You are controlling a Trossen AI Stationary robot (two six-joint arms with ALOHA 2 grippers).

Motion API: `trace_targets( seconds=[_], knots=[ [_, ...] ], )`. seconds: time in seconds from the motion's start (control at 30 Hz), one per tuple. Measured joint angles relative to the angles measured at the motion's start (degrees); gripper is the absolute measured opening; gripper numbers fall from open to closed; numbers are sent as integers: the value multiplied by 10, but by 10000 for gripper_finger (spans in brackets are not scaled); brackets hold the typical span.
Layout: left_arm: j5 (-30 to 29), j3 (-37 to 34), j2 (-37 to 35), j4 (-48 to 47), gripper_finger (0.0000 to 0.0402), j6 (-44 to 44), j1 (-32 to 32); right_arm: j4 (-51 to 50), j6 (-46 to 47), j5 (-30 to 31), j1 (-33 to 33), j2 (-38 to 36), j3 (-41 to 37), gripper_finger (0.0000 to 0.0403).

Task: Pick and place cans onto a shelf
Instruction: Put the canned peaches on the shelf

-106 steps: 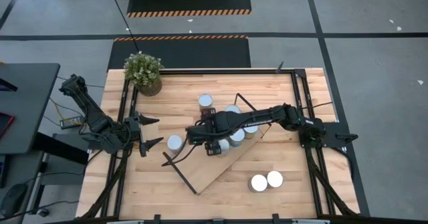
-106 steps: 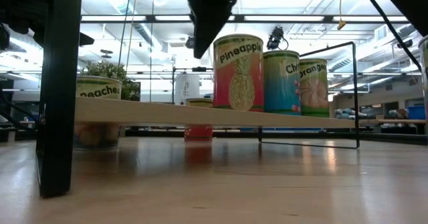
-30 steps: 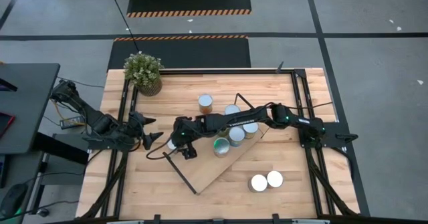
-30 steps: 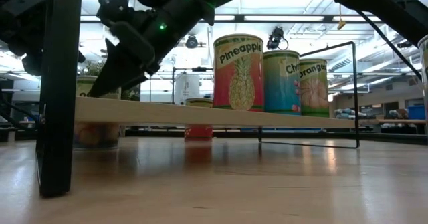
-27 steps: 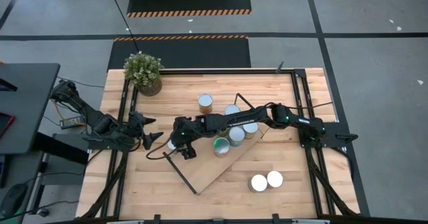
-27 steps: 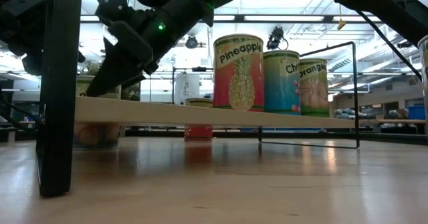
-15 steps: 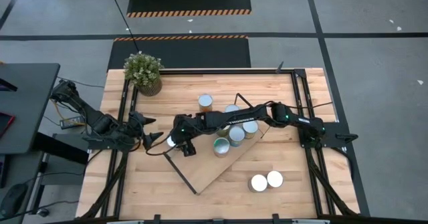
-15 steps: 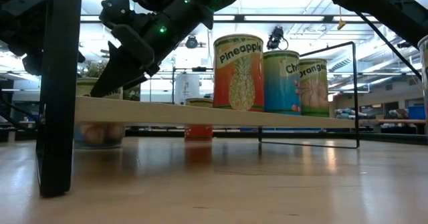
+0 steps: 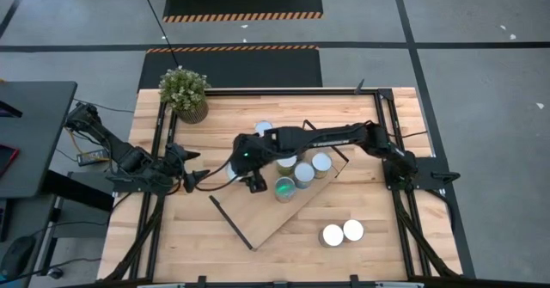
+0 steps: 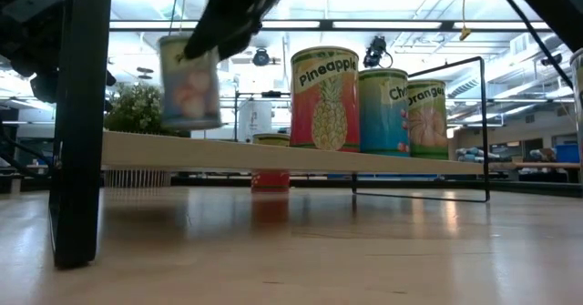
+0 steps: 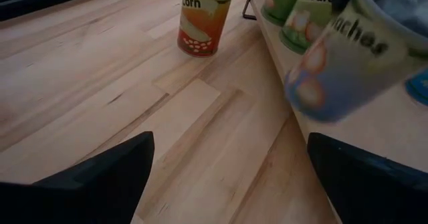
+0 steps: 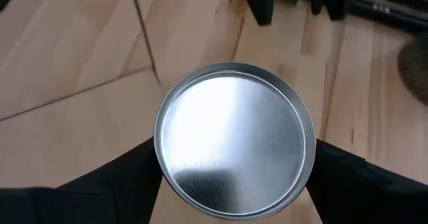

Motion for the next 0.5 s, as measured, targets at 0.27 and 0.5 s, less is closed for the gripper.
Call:
trace_targets(
  seconds=[0.27, 0.5],
  knots=[
    [0, 0, 0, 0, 400, 0, 0, -63, 28, -20, 21, -1, -20, 323],
    [1, 0, 2, -1, 400, 0, 0, -113, 58, -10, 29, -3, -28, 325]
  ],
)
